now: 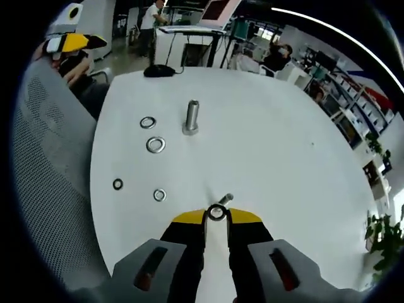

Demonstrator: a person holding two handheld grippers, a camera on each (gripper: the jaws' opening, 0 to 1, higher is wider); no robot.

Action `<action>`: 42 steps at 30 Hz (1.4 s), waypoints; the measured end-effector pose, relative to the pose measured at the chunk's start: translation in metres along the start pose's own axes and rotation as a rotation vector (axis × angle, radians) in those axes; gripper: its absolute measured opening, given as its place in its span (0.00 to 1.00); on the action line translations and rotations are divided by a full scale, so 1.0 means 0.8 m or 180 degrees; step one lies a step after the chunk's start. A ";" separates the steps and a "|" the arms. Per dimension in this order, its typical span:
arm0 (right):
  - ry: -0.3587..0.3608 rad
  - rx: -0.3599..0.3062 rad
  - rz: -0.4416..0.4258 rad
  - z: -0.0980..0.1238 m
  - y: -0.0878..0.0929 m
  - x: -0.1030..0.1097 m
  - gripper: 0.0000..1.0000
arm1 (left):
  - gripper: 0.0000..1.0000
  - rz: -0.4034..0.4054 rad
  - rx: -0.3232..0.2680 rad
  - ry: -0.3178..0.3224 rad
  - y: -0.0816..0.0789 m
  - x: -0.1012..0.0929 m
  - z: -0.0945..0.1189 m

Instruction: Place the washer onto the threaded stud by aligning its center hole with the stud, sliding it down to the base, and recovering from edge contact or off-axis alignment until the washer reaches the visible bottom stop.

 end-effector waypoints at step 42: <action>-0.0310 0.0401 0.0266 -0.029 -0.014 -0.018 0.14 | 0.28 0.0035 -0.0063 -0.0025 -0.003 0.002 0.002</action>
Point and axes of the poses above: the point that each gripper's makers call its tool centre point, and the gripper's own axes: z roughly backward along the fingers, x roughly to its left, y roughly out of its underside, the point moved 5 cm from there along z, roughly backward along the fingers
